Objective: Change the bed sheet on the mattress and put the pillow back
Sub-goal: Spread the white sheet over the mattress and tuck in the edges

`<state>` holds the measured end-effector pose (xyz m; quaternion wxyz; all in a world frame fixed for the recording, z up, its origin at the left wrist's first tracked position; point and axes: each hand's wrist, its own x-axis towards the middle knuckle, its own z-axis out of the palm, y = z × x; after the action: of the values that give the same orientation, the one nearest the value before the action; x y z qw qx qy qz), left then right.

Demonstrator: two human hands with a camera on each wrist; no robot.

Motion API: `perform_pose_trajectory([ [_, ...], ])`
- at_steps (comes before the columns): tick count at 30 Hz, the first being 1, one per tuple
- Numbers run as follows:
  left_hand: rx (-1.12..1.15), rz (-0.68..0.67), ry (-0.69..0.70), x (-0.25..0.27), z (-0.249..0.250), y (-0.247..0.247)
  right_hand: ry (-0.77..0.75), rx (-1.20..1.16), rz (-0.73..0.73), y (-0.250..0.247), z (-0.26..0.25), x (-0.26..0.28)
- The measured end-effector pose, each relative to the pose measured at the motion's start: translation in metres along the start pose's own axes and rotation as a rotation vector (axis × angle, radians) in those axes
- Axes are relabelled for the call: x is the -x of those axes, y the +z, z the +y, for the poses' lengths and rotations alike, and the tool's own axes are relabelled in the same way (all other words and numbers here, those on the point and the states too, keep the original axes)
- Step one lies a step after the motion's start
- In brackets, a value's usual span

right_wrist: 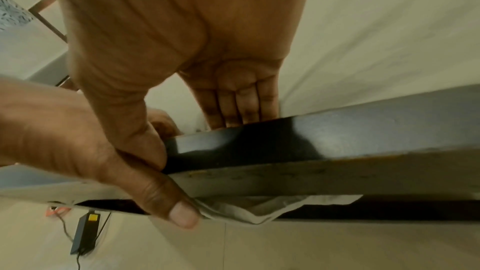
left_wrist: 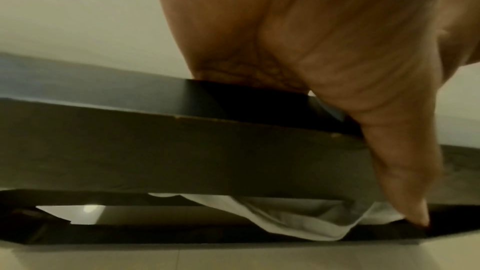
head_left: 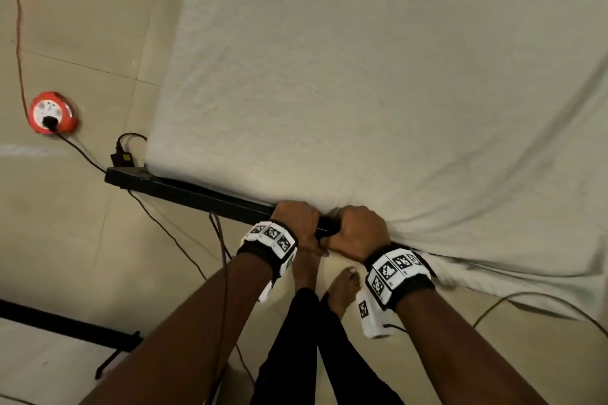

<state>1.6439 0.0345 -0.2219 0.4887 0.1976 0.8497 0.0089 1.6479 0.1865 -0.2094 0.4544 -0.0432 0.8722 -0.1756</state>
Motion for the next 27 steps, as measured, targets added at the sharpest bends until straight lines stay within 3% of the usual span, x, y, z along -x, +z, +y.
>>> perform_pose_trajectory([
  [4,0.007,-0.005,-0.033,-0.011,0.000,-0.001,-0.054,0.034,-0.103,0.014,0.004,0.005],
  [10,0.078,-0.016,-0.113,-0.009,0.009,-0.001,-0.115,0.093,-0.047,0.007,0.005,0.017],
  [14,0.036,0.009,-0.243,0.000,0.030,0.001,-0.141,0.080,0.145,0.004,0.027,0.053],
  [19,-0.083,0.039,-0.397,0.008,0.089,-0.014,0.013,0.097,0.507,0.007,0.129,0.124],
  [21,-0.055,0.129,-0.371,0.010,0.117,-0.019,0.081,0.151,0.543,0.006,0.184,0.144],
  [23,0.105,0.191,-0.235,0.007,0.156,-0.019,0.127,0.231,0.511,0.002,0.231,0.158],
  [25,0.267,0.204,-0.046,-0.002,0.205,-0.009,0.113,0.298,0.428,-0.003,0.266,0.168],
  [27,0.246,0.230,0.038,-0.017,0.245,-0.001,0.041,0.323,0.348,-0.002,0.295,0.171],
])
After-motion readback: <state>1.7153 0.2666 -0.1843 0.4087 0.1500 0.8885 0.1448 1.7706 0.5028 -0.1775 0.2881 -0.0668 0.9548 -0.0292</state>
